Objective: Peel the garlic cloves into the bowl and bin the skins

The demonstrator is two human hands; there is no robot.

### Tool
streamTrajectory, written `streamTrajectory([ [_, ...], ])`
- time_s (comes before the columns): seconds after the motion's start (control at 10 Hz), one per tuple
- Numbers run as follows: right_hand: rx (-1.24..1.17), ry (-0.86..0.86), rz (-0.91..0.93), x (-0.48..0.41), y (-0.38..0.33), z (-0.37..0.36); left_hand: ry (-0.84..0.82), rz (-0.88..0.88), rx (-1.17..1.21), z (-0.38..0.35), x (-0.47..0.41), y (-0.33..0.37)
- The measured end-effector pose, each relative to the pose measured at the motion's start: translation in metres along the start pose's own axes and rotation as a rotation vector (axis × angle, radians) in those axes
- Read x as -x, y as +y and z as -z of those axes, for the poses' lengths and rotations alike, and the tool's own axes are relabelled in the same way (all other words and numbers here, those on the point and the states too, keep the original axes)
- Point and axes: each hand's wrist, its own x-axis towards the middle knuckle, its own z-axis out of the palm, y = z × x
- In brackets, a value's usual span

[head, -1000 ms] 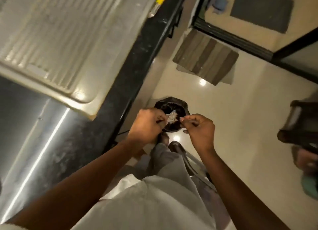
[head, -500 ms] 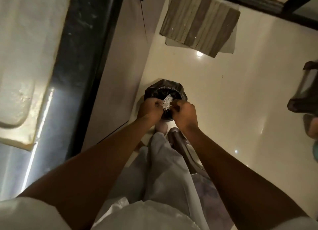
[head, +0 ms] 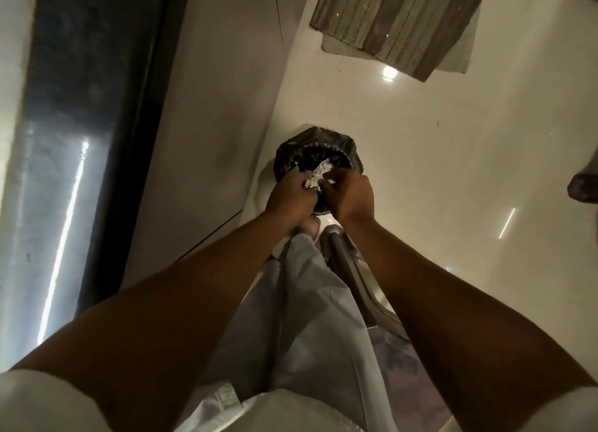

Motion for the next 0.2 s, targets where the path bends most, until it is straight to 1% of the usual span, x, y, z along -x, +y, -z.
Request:
streamTrajectory([
  [0.1,-0.073,-0.046,-0.005,0.0007,-0.0017,0.0031,-0.022,-0.01,-0.002,0.0035,0.0037,0.0053],
  [0.2,-0.147,-0.095,0.001,0.0031,-0.0073,0.0101,0.008,-0.027,-0.011,0.0049,0.0062,0.013],
])
